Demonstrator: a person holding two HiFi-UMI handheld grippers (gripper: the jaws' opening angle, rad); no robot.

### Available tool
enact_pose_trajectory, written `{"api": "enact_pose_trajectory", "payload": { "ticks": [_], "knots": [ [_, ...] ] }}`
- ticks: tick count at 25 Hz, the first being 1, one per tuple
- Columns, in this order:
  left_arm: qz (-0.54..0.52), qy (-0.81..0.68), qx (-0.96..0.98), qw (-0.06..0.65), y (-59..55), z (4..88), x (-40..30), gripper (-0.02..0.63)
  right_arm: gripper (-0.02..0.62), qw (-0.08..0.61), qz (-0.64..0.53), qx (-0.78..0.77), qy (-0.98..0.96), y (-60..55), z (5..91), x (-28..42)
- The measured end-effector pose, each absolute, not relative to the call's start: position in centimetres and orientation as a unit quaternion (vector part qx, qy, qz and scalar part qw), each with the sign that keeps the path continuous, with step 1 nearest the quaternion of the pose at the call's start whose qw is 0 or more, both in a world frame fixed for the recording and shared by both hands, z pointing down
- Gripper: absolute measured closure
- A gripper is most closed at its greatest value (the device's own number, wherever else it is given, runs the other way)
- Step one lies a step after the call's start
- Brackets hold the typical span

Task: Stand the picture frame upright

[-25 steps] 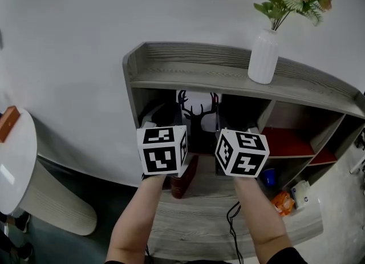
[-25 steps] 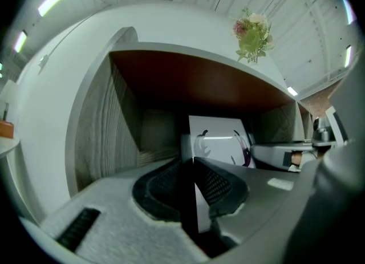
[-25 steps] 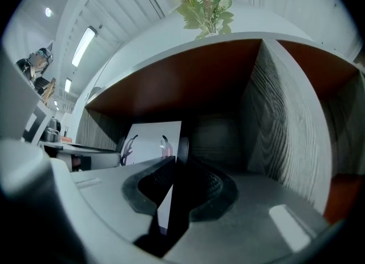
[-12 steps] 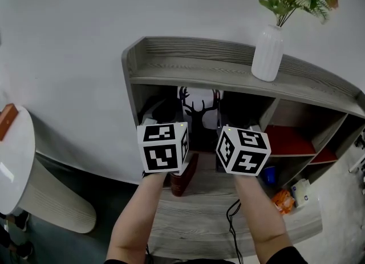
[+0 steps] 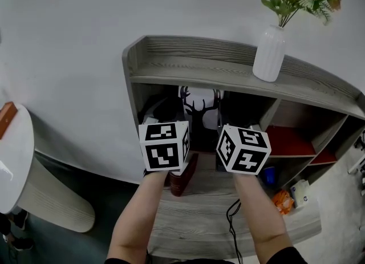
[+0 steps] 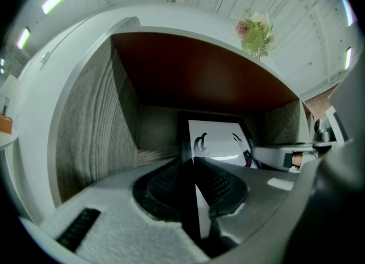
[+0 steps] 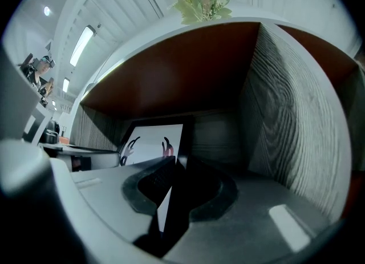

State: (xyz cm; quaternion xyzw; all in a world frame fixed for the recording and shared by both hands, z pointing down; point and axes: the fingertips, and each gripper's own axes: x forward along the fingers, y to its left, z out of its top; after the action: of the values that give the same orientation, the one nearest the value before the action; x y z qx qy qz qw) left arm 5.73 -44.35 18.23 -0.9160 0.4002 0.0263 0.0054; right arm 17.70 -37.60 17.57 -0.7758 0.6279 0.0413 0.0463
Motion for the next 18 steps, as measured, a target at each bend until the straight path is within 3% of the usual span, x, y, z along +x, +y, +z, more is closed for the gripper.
{"api": "enact_pose_trajectory", "payload": {
  "ticks": [18],
  "knots": [
    [0.024, 0.4, -0.915, 0.051, -44.15, 18.22, 5.86, 0.534, 0.529, 0.039, 0.065, -0.779, 0.623, -37.66, 17.68, 17.58]
  ]
}}
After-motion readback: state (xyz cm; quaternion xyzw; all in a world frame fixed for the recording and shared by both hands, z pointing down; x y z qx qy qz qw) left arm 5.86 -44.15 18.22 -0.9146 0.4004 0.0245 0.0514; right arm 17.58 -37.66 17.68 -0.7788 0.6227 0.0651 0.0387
